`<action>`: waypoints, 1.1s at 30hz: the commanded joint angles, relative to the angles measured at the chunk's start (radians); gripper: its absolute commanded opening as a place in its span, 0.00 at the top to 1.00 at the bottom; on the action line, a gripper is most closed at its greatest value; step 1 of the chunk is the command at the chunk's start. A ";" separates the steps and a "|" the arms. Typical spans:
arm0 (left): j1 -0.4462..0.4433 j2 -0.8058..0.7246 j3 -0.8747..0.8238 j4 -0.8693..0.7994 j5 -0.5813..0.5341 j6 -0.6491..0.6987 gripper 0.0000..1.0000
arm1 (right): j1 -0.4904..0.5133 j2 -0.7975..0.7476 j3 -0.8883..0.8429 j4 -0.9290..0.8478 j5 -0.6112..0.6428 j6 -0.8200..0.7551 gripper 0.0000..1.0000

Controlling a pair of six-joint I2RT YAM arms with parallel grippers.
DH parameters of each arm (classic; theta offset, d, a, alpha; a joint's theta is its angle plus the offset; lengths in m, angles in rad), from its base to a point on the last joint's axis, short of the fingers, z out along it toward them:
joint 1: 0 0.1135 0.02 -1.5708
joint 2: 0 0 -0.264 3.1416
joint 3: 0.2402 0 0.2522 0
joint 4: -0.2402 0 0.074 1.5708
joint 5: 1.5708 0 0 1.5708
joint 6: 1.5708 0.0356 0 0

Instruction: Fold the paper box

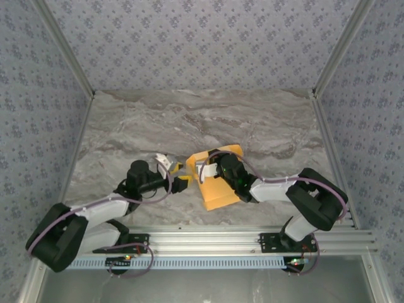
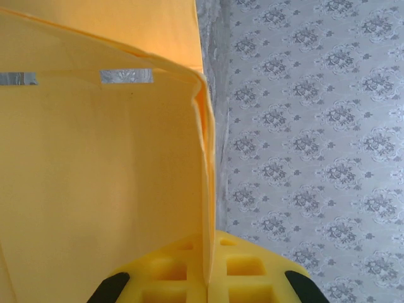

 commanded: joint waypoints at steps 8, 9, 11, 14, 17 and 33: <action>0.016 -0.258 -0.094 -0.136 -0.319 0.061 0.35 | 0.016 -0.030 -0.004 -0.014 0.012 -0.029 1.00; 0.014 -0.254 -0.076 -0.176 -0.321 0.077 0.36 | 0.018 -0.028 -0.004 -0.010 0.010 -0.027 1.00; 0.014 -0.229 -0.045 -0.216 -0.317 0.101 0.36 | 0.024 -0.026 -0.005 -0.011 0.009 -0.027 1.00; 0.014 -0.168 -0.058 -0.124 -0.272 0.101 0.36 | 0.036 -0.026 -0.010 -0.013 0.006 -0.028 1.00; 0.013 -0.088 -0.005 -0.133 -0.190 0.109 0.33 | 0.049 -0.039 -0.010 -0.029 0.009 -0.035 1.00; -0.025 0.222 0.108 0.015 -0.072 0.053 0.36 | 0.066 -0.058 -0.021 -0.049 -0.008 -0.009 1.00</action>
